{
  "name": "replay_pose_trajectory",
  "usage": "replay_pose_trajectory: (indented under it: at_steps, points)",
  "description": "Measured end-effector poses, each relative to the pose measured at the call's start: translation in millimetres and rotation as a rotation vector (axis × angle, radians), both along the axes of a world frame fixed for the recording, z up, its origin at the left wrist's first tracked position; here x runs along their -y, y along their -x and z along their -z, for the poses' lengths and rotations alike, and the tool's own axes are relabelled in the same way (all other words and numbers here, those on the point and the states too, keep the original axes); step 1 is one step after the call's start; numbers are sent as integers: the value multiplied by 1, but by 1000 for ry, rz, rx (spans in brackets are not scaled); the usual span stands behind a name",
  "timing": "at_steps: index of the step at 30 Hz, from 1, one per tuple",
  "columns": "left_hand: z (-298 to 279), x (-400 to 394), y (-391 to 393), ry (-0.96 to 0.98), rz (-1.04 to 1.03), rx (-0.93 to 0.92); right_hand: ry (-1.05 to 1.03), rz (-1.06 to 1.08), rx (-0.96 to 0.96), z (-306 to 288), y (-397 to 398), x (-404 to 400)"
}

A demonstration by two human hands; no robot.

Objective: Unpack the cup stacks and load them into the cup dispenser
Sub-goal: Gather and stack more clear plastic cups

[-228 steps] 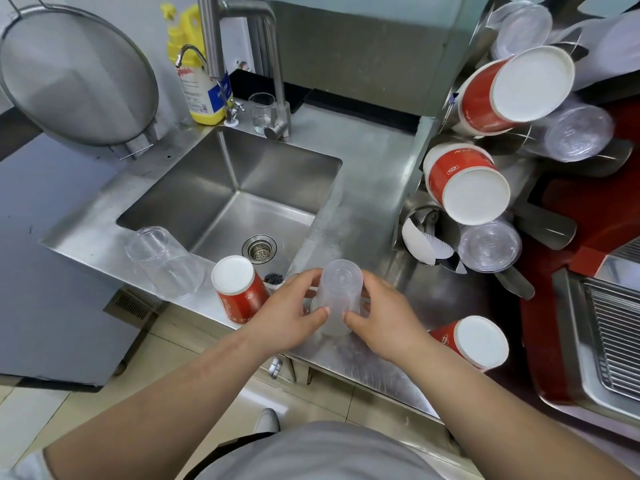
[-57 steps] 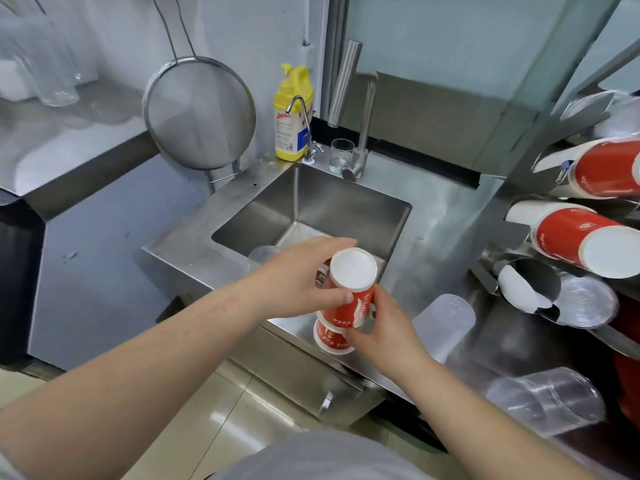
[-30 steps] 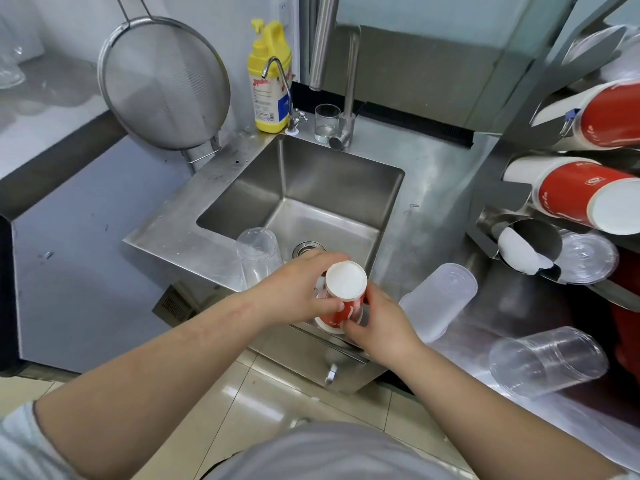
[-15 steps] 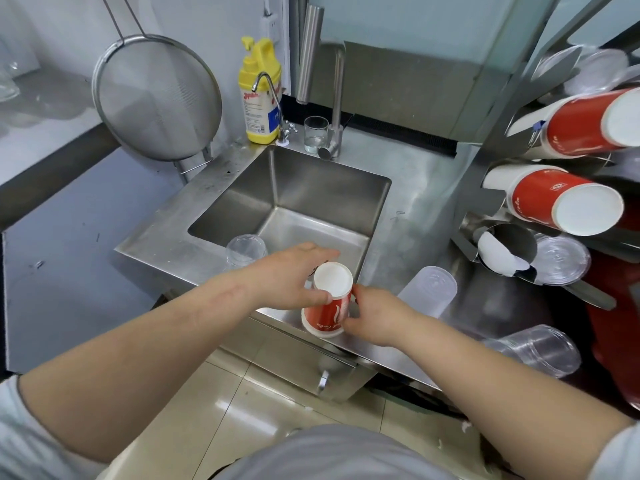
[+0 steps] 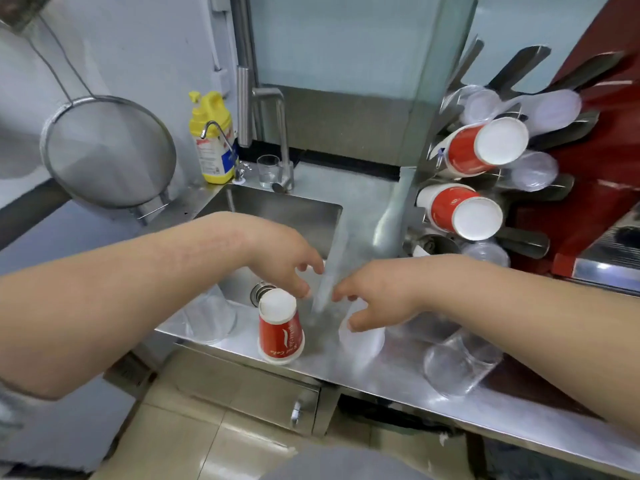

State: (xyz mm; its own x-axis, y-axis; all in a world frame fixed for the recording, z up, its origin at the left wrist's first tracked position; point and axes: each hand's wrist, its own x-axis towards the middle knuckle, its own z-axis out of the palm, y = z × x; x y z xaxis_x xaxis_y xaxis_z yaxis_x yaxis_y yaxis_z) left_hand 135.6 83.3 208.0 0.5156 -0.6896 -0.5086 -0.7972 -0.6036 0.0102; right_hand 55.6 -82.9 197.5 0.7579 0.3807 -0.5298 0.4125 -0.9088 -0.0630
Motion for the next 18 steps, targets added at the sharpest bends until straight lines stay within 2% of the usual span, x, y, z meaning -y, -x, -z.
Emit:
replay_pose_trajectory:
  at_steps: [5,8,11,18]
  points:
    - [-11,60,17,-22,163,-33,21,73,70,-20,27,59]
    - [-7,94,31,21,227,-80,27,163,36,-24,51,98]
    - [7,126,50,119,278,-141,9,266,-11,-20,76,134]
    - [56,187,85,397,275,-204,-197,505,136,33,124,180]
